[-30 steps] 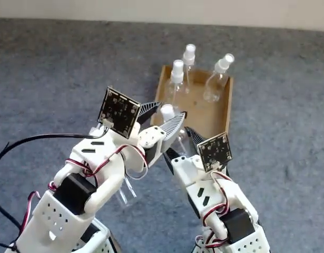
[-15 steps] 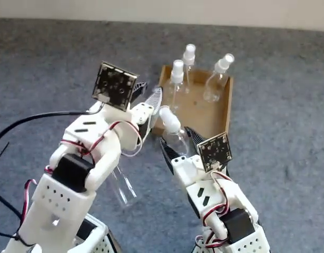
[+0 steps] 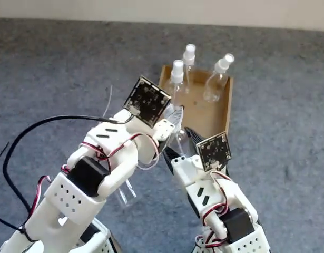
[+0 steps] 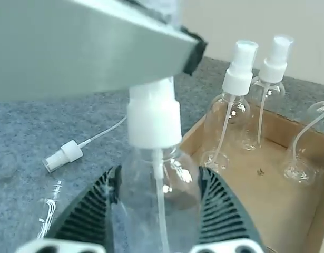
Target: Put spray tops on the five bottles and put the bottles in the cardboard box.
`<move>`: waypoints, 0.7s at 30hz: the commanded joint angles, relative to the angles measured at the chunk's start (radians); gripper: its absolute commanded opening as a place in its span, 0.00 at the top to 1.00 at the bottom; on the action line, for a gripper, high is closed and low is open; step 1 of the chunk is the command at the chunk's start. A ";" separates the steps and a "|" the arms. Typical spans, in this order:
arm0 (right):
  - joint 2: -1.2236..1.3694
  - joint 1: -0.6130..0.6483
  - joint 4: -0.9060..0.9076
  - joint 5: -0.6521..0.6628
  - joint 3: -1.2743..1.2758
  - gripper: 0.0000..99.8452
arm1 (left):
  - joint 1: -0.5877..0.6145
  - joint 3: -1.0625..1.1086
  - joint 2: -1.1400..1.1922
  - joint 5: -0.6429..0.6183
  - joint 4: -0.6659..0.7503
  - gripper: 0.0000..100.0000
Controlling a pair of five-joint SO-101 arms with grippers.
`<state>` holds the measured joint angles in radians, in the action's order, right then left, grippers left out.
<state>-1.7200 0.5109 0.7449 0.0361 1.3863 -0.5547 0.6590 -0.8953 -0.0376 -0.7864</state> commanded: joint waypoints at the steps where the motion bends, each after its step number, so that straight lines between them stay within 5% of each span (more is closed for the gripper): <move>1: -0.012 -0.015 -0.027 -0.006 -0.018 1.00 | -0.022 -0.007 0.001 0.008 0.002 0.91; 5: -0.010 -0.033 -0.025 0.041 -0.022 1.00 | 0.019 -0.082 -0.018 0.078 -0.021 0.91; 11: 0.018 -0.134 -0.073 0.054 -0.070 1.00 | 0.101 -0.216 -0.153 0.186 -0.242 0.91; 17: 0.369 -0.136 -0.084 0.044 -0.317 1.00 | 0.174 0.053 -0.278 0.215 -0.308 0.90; 21: 0.657 -0.136 -0.068 -0.015 -0.547 1.00 | 0.188 0.294 -0.360 0.210 -0.183 0.88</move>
<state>-1.2628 0.3867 0.6897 0.0514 1.0395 -0.3782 0.8186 -1.1960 0.1695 -1.0549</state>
